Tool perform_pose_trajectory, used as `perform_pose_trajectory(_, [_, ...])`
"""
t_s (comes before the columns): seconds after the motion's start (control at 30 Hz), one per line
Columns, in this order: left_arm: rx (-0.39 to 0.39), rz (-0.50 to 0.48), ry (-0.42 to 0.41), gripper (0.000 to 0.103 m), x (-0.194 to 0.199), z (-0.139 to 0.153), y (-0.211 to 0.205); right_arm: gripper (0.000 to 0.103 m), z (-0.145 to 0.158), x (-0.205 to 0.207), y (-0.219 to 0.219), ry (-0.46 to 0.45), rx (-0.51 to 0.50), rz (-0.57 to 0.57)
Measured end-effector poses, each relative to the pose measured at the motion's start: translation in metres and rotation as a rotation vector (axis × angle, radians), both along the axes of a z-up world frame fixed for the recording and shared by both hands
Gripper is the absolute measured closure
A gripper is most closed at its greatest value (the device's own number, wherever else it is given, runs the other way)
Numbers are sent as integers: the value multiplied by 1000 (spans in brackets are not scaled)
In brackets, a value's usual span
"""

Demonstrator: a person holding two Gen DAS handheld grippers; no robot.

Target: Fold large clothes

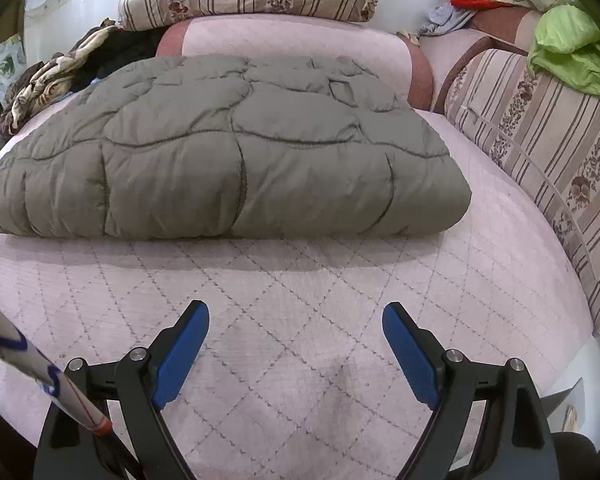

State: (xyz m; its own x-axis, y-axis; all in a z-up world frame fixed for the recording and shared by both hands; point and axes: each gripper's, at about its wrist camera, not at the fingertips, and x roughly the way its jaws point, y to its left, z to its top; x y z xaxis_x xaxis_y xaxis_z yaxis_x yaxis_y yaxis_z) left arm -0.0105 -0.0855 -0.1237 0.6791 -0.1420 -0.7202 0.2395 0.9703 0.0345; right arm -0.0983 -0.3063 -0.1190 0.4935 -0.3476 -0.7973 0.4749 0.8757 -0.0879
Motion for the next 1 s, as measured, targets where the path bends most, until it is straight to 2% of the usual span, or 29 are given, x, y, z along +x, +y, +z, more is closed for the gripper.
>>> perform_pose_trajectory(0.67, [2,-58,23,0,-1,-9,-16,12,-6,2,-10,15,-29,-42])
perform_pose_trajectory(1.0, [2,-56,23,0,-1,-9,-17,12,-2,4,5,4,-105,-14])
